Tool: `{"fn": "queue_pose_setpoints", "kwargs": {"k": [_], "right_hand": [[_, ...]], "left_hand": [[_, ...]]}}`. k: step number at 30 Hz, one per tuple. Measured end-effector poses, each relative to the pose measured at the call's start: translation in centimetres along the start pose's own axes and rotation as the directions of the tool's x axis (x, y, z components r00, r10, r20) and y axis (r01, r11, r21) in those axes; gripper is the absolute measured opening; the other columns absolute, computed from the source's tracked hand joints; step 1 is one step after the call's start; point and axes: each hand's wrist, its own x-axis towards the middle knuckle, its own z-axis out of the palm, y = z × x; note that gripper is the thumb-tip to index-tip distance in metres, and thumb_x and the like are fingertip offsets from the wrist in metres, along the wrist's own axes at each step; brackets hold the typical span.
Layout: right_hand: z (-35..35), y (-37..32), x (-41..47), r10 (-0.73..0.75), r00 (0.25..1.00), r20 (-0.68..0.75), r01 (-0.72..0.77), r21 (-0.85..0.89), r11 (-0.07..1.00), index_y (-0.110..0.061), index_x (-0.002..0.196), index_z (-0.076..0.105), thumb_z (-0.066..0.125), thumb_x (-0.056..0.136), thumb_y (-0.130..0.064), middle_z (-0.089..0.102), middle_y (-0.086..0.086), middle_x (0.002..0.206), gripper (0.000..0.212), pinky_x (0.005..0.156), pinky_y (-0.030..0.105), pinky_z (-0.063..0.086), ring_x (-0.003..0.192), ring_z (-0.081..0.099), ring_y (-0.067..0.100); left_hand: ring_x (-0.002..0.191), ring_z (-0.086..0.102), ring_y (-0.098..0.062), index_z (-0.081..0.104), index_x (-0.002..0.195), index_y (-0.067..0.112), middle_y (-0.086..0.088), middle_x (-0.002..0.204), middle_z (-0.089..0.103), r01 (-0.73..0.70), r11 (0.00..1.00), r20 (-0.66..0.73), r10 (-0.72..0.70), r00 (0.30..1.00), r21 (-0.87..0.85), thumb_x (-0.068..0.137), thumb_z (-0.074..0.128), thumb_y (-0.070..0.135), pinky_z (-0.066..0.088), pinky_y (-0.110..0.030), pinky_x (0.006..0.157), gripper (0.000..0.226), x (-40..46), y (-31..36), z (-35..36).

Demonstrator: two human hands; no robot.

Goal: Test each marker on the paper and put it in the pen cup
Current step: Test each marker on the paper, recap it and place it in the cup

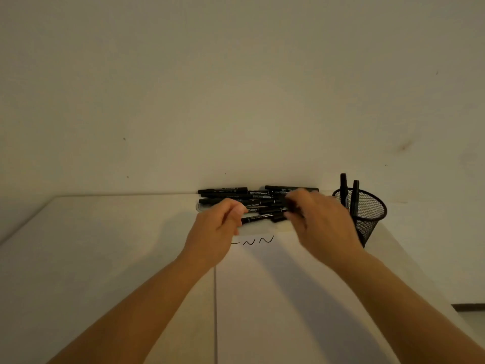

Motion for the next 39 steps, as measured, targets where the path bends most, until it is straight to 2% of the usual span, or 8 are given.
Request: {"fn": "queue_pose_setpoints", "kwargs": {"k": [4,6,8,13,20,26,34,39], "right_hand": [[-2.1,2.9,1.2,0.282,0.956,-0.081,-0.257,0.232,0.938,-0.019,0.113,0.046,0.058,0.088,-0.018,0.067,0.002,0.092,0.028,0.064,0.033,0.049,0.073,0.061,0.02],[-2.9,4.2,1.3,0.409,0.899,-0.154,-0.33,0.374,0.867,-0.023,0.118,0.042,0.059,0.087,-0.015,0.065,-0.004,0.096,0.036,0.065,0.023,0.049,0.076,0.061,0.008],[-3.6,5.4,1.1,0.503,0.841,-0.199,-0.364,0.48,0.798,-0.029,0.122,0.038,0.061,0.087,-0.014,0.063,-0.009,0.096,0.044,0.057,0.009,0.043,0.075,0.059,-0.005],[-3.9,7.8,-0.5,0.653,0.73,-0.2,-0.445,0.587,0.677,-0.038,0.128,0.03,0.061,0.086,-0.014,0.064,-0.01,0.094,0.057,0.046,0.003,0.039,0.075,0.062,-0.002],[-1.8,9.0,-2.1,0.7,0.704,-0.122,-0.548,0.533,0.644,-0.035,0.124,0.036,0.058,0.089,-0.02,0.061,-0.003,0.096,0.044,0.05,0.017,0.04,0.072,0.061,0.005],[-0.7,9.1,-2.4,0.645,0.757,-0.103,-0.552,0.428,0.716,-0.023,0.121,0.043,0.052,0.092,-0.02,0.056,-0.006,0.08,0.03,0.052,0.02,0.038,0.066,0.054,0.004],[0.2,8.6,-2.4,0.583,0.806,-0.097,-0.517,0.362,0.775,-0.018,0.105,0.053,0.047,0.093,-0.016,0.066,0.001,0.079,0.013,0.061,0.035,0.05,0.07,0.06,0.02],[0.7,8.6,-1.6,0.576,0.812,-0.092,-0.519,0.338,0.785,-0.017,0.105,0.053,0.049,0.093,-0.019,0.064,0.0,0.078,0.013,0.061,0.034,0.048,0.07,0.058,0.021]], "left_hand": [[0.079,0.057,-0.007,0.061,0.095,0.025,0.012,0.087,0.06,0.04,0.958,-0.007,-0.04,0.999,0.286,0.091,0.05,0.024,0.041,-0.021,0.069,0.012,3.9,-2.3,-0.3],[0.089,0.057,-0.013,0.061,0.103,0.022,0.004,0.098,0.06,0.073,0.922,0.012,-0.084,0.996,0.381,0.091,0.05,0.019,0.044,-0.027,0.076,0.017,5.5,-3.8,-0.8],[0.102,0.055,-0.021,0.06,0.113,0.019,-0.004,0.111,0.059,0.095,0.886,0.028,-0.12,0.992,0.454,0.091,0.05,0.018,0.045,-0.033,0.086,0.024,6.4,-5.3,-1.2],[0.117,0.043,-0.027,0.052,0.126,0.02,-0.008,0.127,0.052,0.086,0.793,0.103,-0.184,0.977,0.603,0.092,0.049,0.025,0.043,-0.04,0.094,0.034,7.4,-7.5,-1.3],[0.114,0.048,-0.026,0.048,0.13,0.018,-0.008,0.13,0.048,0.105,0.735,0.112,-0.239,0.964,0.67,0.094,0.044,0.029,0.043,-0.036,0.089,0.038,7.3,-8.8,-1.0],[0.11,0.047,-0.028,0.047,0.131,0.016,-0.012,0.123,0.049,0.129,0.7,0.044,-0.224,0.974,0.702,0.094,0.044,0.03,0.045,-0.038,0.083,0.04,7.2,-9.5,-0.7],[0.106,0.044,-0.027,0.059,0.112,0.014,-0.011,0.115,0.048,0.176,0.715,-0.021,-0.221,0.975,0.676,0.091,0.052,0.027,0.046,-0.039,0.08,0.026,7.2,-9.8,-0.7],[0.099,0.052,-0.027,0.06,0.106,0.015,-0.01,0.106,0.057,0.157,0.713,-0.002,-0.213,0.977,0.684,0.092,0.05,0.027,0.045,-0.038,0.076,0.021,6.9,-9.9,-1.1]]}}
